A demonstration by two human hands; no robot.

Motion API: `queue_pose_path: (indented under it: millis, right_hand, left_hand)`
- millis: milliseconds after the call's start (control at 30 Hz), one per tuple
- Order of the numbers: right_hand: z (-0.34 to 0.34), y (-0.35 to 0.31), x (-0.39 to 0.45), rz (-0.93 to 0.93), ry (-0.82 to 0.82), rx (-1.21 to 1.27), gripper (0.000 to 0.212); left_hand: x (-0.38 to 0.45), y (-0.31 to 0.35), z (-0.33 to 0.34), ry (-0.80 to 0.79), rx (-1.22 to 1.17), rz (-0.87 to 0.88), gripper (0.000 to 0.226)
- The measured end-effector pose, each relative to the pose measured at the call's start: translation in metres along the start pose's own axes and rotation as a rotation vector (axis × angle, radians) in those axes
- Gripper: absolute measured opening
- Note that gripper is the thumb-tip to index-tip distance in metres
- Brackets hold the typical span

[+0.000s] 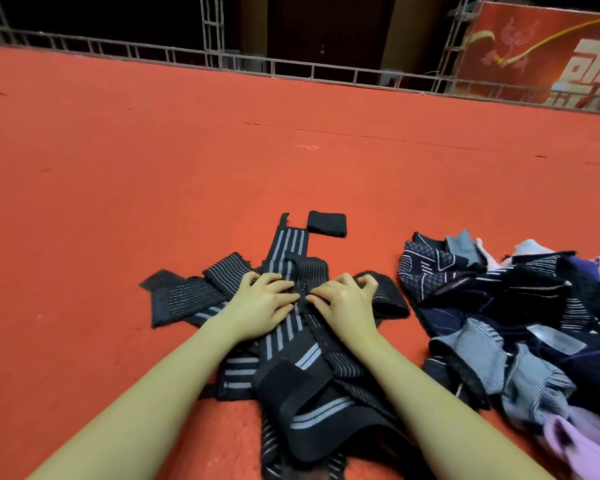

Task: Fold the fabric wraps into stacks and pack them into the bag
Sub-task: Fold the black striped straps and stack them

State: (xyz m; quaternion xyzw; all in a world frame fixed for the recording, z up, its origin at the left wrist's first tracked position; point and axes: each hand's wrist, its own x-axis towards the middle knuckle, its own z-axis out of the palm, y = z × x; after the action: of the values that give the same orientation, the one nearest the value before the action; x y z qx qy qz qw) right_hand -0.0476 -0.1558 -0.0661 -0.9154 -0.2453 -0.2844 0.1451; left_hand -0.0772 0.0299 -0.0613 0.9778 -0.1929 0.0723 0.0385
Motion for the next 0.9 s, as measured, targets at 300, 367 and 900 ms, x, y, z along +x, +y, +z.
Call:
queue_pose_path:
  millis: [300, 367, 900]
  right_hand:
    - [-0.019, 0.006, 0.001, 0.073, -0.327, 0.129, 0.032]
    - [-0.025, 0.018, 0.001, 0.176, -0.193, 0.08, 0.024]
    - [-0.031, 0.074, -0.025, 0.495, -0.297, -0.373, 0.062]
  left_hand:
    - [0.003, 0.013, -0.006, 0.063, 0.013, -0.036, 0.067]
    - [0.005, 0.021, -0.007, -0.006, 0.009, -0.028, 0.05]
    - [0.042, 0.064, -0.001, 0.035, 0.169, -0.267, 0.046]
